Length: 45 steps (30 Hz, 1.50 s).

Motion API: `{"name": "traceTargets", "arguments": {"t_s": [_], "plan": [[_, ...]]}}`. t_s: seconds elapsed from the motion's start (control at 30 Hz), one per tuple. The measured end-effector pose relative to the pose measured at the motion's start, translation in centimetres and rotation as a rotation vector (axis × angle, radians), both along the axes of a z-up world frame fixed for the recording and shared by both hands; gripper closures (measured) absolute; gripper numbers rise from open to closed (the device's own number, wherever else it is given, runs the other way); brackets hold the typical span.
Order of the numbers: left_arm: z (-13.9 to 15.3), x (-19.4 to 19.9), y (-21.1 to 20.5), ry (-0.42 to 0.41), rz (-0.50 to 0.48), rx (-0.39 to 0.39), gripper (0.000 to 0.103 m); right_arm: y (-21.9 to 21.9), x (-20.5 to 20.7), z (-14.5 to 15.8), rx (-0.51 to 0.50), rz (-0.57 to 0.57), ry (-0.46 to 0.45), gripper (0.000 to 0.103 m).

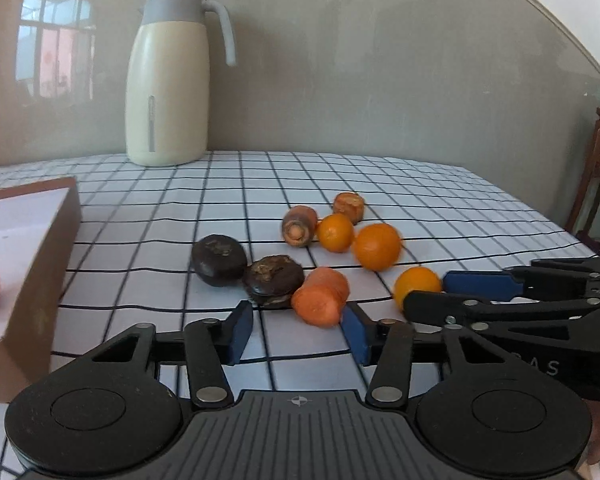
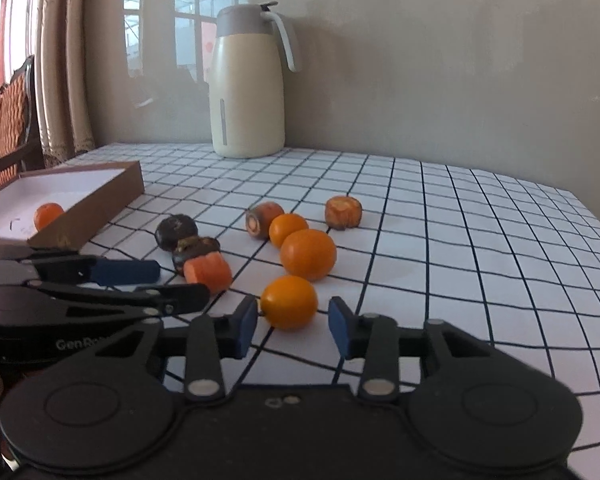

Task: Organize fruits
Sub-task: 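Grasp a cut carrot piece with the left gripper while the right gripper grasps an orange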

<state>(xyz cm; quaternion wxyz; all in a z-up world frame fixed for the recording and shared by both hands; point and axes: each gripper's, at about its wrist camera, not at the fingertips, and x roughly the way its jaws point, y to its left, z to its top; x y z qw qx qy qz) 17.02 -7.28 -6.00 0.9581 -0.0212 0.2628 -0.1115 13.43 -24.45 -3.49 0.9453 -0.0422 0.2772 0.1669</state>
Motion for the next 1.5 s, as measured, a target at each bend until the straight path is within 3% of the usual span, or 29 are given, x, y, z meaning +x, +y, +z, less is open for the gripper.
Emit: {"name": "traceTargets", "arguments": {"t_s": [0.33,0.53,0.83,1.13,1.5], "plan": [[0.4,1.5,-0.8,0.046,-0.007,0.001,0.062,-0.5,1.3,0.2,0.045,-0.003,0.039,0.077],[0.9,2.2,-2.0,0.064,-0.011,0.052,0.062,-0.5,2.7,0.0,-0.011,-0.052,0.036,0.077],[0.9,2.9,-3.4,0.066,0.002,0.099,0.067,-1.3,3.7,-0.2,-0.005,-0.065,0.042,0.078],[1.0,2.2,-3.3,0.043,0.002,0.11,0.07,-1.2,3.2,0.4,-0.006,-0.08,0.011,0.08],[2.8,-1.9,-1.6,-0.02,0.023,0.13,0.07,-1.7,-0.7,2.2,0.001,-0.119,-0.05,0.08]]}}
